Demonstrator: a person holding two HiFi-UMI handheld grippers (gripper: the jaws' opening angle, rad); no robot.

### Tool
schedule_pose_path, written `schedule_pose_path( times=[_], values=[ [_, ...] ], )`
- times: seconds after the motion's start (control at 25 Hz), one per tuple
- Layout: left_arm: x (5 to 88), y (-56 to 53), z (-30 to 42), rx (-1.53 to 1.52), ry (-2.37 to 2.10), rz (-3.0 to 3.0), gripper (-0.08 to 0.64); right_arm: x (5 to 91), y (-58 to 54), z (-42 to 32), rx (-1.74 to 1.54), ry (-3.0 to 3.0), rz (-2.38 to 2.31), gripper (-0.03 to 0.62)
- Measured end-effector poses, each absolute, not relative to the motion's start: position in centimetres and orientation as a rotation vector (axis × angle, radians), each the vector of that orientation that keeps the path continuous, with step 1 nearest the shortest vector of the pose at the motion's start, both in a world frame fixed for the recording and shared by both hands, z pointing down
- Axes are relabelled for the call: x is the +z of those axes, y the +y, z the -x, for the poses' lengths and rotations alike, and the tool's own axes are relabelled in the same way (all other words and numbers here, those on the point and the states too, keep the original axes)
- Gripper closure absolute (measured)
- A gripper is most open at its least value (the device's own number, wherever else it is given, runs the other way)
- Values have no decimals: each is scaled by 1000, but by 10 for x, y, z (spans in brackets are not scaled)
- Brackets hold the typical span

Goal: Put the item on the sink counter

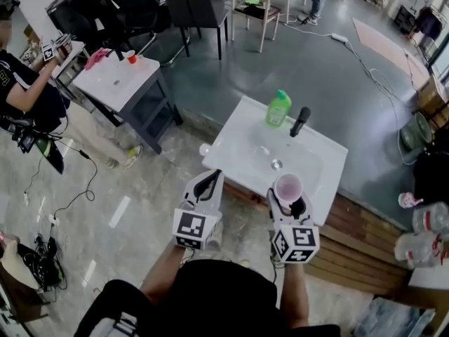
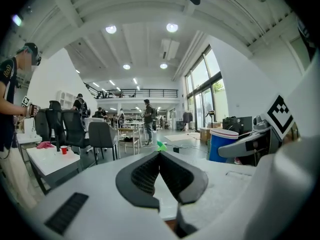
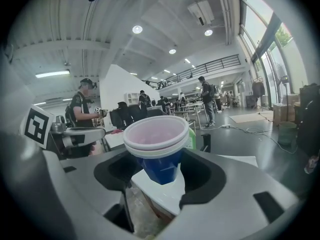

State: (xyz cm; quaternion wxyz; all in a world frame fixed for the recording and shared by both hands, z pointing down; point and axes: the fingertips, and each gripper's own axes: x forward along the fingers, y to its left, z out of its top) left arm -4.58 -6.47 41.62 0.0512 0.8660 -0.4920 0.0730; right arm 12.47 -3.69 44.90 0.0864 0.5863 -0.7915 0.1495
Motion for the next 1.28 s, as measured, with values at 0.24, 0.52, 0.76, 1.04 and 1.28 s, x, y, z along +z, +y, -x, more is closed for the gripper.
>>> schedule_pose_path(
  times=[0.24, 0.52, 0.76, 1.04, 1.28],
  values=[
    [416, -103, 68, 219, -1504, -2621, 557, 448, -78, -102, 449, -2364, -1733, 319],
    [421, -139, 93, 215, -1499, -2623, 557, 450, -115, -74, 435, -2369, -1726, 319],
    [425, -163, 111, 211, -1476, -2642, 557, 457, -137, -55, 424, -2361, -1744, 318],
    [431, -189, 118, 212, -1431, -2667, 557, 465, -164, -43, 423, -2346, -1775, 318],
    [434, -209, 125, 213, -1408, -2678, 557, 466, -185, -35, 417, -2332, -1783, 318]
  ],
)
